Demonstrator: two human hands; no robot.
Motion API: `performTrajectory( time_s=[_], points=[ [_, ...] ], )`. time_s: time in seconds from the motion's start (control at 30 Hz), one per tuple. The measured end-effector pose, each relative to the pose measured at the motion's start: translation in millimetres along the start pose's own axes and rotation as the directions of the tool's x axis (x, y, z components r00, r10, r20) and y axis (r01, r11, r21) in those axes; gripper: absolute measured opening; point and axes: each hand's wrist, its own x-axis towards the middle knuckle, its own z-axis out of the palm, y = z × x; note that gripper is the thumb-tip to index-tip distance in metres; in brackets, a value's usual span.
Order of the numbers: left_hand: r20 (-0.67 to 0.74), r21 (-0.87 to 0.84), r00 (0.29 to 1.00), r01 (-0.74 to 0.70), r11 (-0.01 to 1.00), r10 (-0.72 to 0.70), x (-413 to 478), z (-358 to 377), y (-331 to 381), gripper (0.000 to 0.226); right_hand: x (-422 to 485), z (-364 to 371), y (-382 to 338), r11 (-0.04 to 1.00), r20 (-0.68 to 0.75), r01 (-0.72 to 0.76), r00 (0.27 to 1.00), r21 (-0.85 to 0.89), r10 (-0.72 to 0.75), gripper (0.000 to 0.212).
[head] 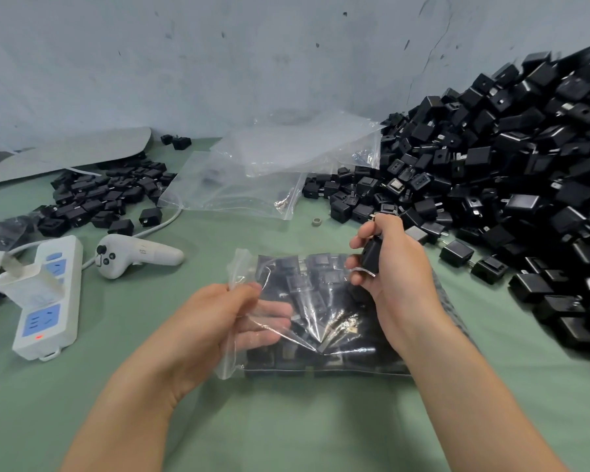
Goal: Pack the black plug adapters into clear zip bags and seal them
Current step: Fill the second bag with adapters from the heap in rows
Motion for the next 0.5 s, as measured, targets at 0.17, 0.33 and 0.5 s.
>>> performTrajectory(
  time_s=[0.17, 0.33, 0.5],
  points=[
    [0.038, -0.052, 0.999, 0.028, 0.998, -0.026, 1.9, 1.7, -0.6, 0.023, -0.1, -0.6, -0.3, 1.0, 0.009, -0.014, 1.0, -0.005, 0.014, 0.027],
    [0.049, 0.04, 0.998, 0.047, 0.998, -0.049, 3.6, 3.3, -1.1, 0.03, 0.5, -0.2, 0.2, 1.0, 0.004, -0.008, 1.0, -0.015, 0.008, 0.027],
    [0.085, 0.102, 0.994, 0.061, 0.993, -0.07, 5.8, 7.1, -0.8, 0.039, 0.7, -0.5, -0.3, 1.0, 0.002, 0.003, 1.0, -0.022, -0.003, 0.028]
  ],
)
